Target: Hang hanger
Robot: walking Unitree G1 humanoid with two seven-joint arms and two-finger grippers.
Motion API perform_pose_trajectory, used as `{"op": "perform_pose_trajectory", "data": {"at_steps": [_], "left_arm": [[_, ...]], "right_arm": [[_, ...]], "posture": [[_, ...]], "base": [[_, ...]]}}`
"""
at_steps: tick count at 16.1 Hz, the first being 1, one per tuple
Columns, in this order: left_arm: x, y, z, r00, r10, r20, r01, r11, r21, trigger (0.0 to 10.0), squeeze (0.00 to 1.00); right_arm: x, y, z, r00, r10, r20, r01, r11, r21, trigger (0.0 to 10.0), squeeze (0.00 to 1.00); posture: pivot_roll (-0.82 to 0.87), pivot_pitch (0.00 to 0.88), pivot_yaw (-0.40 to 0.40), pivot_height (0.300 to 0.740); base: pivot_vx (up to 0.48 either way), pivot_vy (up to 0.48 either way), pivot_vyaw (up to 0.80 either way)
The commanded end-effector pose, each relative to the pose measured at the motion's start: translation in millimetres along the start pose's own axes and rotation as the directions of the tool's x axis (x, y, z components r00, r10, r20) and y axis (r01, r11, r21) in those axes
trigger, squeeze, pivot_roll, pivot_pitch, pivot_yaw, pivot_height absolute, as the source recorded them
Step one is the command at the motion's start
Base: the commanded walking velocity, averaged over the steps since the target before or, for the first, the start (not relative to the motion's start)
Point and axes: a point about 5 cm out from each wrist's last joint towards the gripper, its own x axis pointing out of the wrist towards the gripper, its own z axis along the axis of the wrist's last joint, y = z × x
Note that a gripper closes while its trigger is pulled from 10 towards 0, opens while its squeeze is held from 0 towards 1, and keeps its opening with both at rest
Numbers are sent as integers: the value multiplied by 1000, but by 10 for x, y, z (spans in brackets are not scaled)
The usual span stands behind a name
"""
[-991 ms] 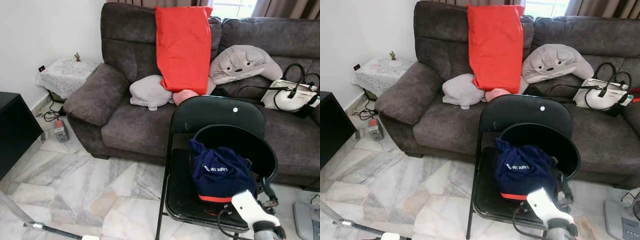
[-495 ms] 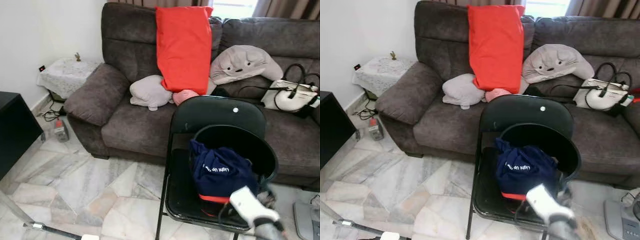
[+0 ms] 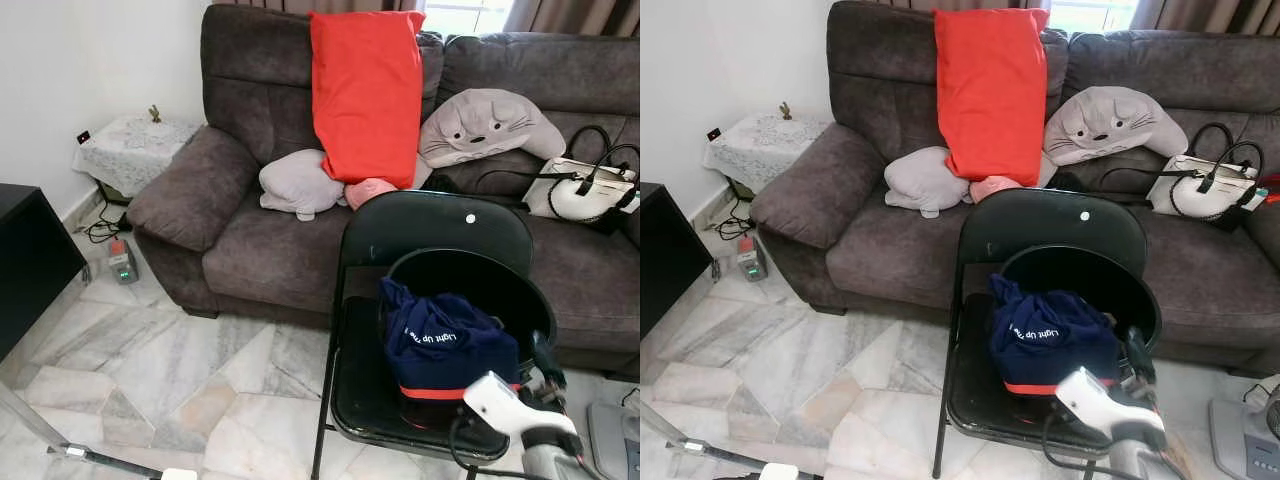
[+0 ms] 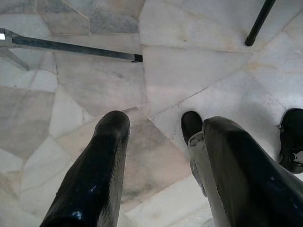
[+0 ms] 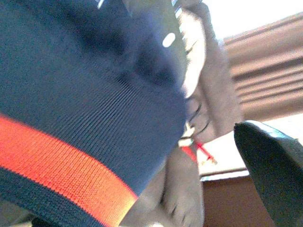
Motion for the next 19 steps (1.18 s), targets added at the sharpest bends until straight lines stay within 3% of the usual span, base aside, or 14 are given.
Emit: {"op": "perform_pose_trajectory", "data": {"at_steps": [1,4,6,7,8,10,13,15,17,19], "left_arm": [[-9,2,-45,1000,4,-12,-4,1000,20,10000,0],[-10,-8,-51,1000,-1,-15,2,1000,23,10000,0],[-11,-4,-55,1000,1,-16,-1,1000,23,10000,0],[-11,-2,-55,1000,2,-15,-2,1000,23,10000,0],[-11,-1,-54,1000,3,-14,-3,1000,23,10000,0],[-11,6,-50,1000,8,-11,-8,1000,20,10000,0],[-11,6,-44,1000,11,-6,-11,1000,19,10000,0],[-11,3,-44,1000,11,-6,-11,1000,20,10000,0],[-11,4,-44,1000,13,-7,-12,1000,17,10000,0],[-10,7,-40,1000,14,-4,-14,1000,17,10000,0]], "right_arm": [[-15,7,44,1000,3,28,-3,1000,-2,10000,0],[-130,256,-31,986,159,-43,-157,987,38,10000,0],[-141,266,1,987,161,-14,-161,987,14,10000,0],[-152,361,-26,968,249,-27,-249,968,-13,10000,0],[-140,346,-20,971,237,-9,-237,971,-20,10000,0],[-60,138,79,994,76,80,-71,995,-64,10000,0],[-53,101,169,988,57,146,-49,997,-58,10000,0],[-79,159,178,984,87,153,-79,995,-58,10000,0],[-160,398,56,966,253,62,-250,967,-52,10000,0],[-117,221,158,987,81,140,-79,997,-26,10000,0]], "posture": [[-95,49,12,740],[-92,49,12,740],[-94,51,12,740],[-95,49,13,740],[-95,49,13,740],[-96,48,12,740],[-94,49,14,740],[-95,48,12,740],[-97,49,12,740],[-93,52,13,740]], "base": [[0,0,0],[0,0,0],[0,0,0],[0,0,0],[0,0,0],[0,0,0],[0,0,0],[0,0,0],[0,0,0],[0,0,0]]}}
